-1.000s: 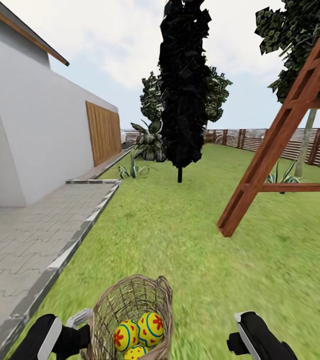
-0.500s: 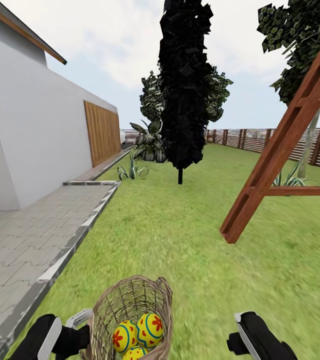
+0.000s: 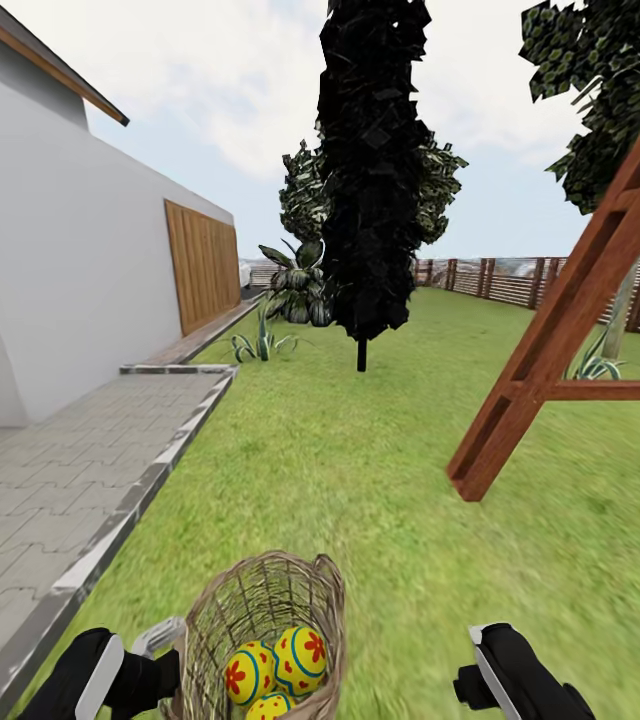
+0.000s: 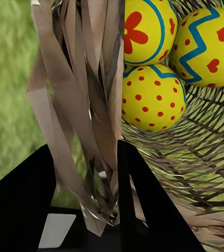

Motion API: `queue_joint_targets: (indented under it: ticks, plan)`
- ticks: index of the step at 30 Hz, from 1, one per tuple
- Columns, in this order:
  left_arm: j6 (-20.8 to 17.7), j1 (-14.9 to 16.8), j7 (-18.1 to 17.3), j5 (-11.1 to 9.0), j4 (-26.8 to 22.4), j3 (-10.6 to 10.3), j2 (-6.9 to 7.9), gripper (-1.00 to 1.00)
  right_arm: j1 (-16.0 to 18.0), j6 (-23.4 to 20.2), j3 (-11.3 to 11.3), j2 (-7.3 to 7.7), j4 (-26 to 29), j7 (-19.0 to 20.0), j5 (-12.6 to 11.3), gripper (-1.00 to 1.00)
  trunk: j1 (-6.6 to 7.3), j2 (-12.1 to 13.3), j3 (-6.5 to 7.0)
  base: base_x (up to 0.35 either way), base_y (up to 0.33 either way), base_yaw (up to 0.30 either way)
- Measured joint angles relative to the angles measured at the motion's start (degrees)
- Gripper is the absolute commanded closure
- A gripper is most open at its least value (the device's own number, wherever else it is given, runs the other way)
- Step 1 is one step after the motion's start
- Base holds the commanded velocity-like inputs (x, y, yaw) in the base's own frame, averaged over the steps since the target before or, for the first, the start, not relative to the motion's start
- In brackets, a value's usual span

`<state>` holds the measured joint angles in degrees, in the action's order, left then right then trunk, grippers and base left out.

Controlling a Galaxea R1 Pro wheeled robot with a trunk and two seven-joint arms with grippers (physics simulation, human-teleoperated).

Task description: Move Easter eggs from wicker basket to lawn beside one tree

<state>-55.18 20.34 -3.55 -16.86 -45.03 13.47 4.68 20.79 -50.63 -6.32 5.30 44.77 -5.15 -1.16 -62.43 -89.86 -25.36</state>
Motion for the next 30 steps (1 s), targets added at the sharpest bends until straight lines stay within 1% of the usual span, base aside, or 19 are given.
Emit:
queue_joint_targets:
  ticks: [11, 14, 17, 21, 25, 30]
  plan:
    - [-0.1, 0.0, -0.1, -0.1, 0.0, 0.0, 0.02, 1.00, 0.0, 0.0, -0.1, -0.09, 0.0, 0.0, 0.0, -1.00, 0.00, 0.0, 0.00, 0.343, 0.000, -0.002]
    - [0.0, 0.0, -0.1, 0.5, 0.0, 0.0, 0.00, 1.00, 0.0, 0.0, -0.1, -0.08, 0.0, 0.0, -0.1, -1.00, 0.00, 0.0, 0.07, 0.343, 0.000, -0.172]
    - [0.0, 0.0, -0.2, -0.8, 0.0, 0.0, 0.00, 1.00, 0.0, -0.1, -0.1, -0.09, 0.0, 0.0, 0.0, -1.00, 0.00, 0.0, 0.10, 0.343, 0.000, -0.025]
    - [0.0, 0.0, -0.1, 0.4, 0.0, 0.0, 0.01, 1.00, 0.0, -0.1, -0.1, -0.09, 0.0, 0.0, 0.0, -1.00, 0.00, 0.0, 0.09, 0.344, 0.000, -0.001]
    - [0.0, 0.0, -0.1, -0.4, 0.0, 0.0, 0.00, 1.00, 0.0, -0.1, -0.1, -0.09, 0.0, 0.0, 0.0, -1.00, 0.00, 0.0, 0.10, 0.343, 0.000, 0.000]
    - [-0.1, 0.0, -0.1, 0.1, 0.0, 0.0, 0.00, 1.00, 0.0, -0.1, -0.1, -0.09, 0.0, 0.0, 0.0, -1.00, 0.00, 0.0, 0.10, 0.343, 0.000, 0.000]
